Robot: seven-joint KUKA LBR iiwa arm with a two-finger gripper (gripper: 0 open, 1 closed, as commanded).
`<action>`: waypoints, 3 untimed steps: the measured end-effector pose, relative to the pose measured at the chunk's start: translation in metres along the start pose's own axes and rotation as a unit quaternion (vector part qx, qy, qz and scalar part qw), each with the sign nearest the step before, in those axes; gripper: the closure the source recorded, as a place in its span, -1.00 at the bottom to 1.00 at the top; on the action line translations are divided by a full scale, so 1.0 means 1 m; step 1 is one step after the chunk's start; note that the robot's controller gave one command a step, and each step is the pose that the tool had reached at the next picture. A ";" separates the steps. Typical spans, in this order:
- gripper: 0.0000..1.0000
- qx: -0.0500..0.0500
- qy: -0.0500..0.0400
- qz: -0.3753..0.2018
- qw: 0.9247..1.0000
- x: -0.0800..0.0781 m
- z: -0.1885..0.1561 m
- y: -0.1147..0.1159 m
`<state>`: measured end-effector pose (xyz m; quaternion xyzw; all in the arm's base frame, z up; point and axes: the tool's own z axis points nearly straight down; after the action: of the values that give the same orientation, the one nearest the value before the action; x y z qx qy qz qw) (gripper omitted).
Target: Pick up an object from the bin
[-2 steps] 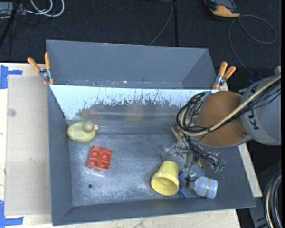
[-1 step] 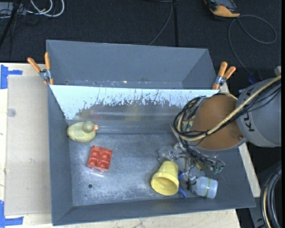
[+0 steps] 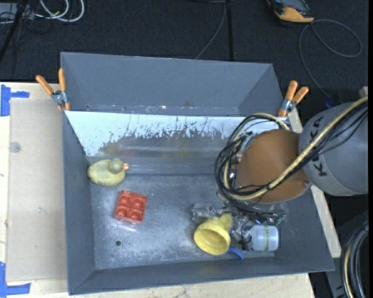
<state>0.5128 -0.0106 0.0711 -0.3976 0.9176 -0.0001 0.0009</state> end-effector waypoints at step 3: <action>1.00 -0.009 0.010 -0.140 0.990 -0.008 -0.003 0.013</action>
Offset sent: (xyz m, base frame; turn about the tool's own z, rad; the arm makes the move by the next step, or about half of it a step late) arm 0.0000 0.0000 0.0000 0.0000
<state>0.5092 0.0038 0.0740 -0.5223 0.8527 0.0037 -0.0120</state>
